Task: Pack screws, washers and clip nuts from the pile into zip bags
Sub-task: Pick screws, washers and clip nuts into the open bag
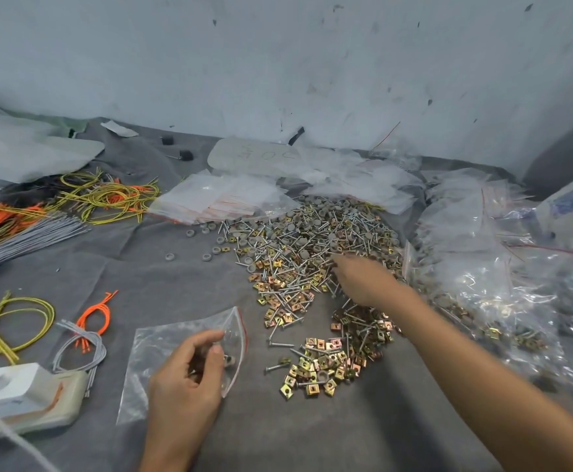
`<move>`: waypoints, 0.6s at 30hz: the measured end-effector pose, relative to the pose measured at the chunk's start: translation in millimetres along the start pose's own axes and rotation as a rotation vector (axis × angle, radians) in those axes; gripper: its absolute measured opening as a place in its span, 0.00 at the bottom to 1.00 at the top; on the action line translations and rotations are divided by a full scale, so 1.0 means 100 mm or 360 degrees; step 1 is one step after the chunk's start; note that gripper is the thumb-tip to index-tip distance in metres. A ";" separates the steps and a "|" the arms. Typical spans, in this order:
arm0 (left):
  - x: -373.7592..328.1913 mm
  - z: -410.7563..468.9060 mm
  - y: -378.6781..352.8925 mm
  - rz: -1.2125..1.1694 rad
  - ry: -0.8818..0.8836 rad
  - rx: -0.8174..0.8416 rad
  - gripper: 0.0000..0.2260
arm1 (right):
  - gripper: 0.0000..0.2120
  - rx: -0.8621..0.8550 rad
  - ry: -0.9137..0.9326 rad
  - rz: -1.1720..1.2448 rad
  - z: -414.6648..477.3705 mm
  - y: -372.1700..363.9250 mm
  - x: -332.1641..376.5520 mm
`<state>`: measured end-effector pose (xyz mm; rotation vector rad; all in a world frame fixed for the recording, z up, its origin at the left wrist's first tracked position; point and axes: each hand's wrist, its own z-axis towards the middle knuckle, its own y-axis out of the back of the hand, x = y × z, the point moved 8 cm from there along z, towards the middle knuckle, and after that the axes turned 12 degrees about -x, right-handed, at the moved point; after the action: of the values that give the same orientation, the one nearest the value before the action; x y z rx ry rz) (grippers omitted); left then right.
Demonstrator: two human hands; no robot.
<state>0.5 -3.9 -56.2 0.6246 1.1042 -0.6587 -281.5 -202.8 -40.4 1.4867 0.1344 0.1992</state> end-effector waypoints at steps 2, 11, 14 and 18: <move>0.00 0.00 -0.01 -0.0018 0.0008 0.0006 0.16 | 0.19 -0.0138 0.0089 -0.0009 -0.25 0.01 0.15; -0.02 -0.01 -0.01 -0.0024 0.0022 0.0034 0.15 | 0.20 -0.0145 0.0241 0.0353 -0.65 0.25 0.34; -0.01 -0.01 -0.01 -0.0014 0.0024 0.0033 0.15 | 0.13 -0.0288 0.0035 0.0504 -0.47 0.45 0.07; 0.02 0.00 -0.02 -0.0017 0.0046 0.0040 0.15 | 0.07 -0.0237 -0.0010 0.0432 -0.24 0.40 -0.09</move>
<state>-0.3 -5.0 -58.0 0.6516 1.1281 -0.6757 -297.3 -178.6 -2.6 1.3535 -0.0865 0.4147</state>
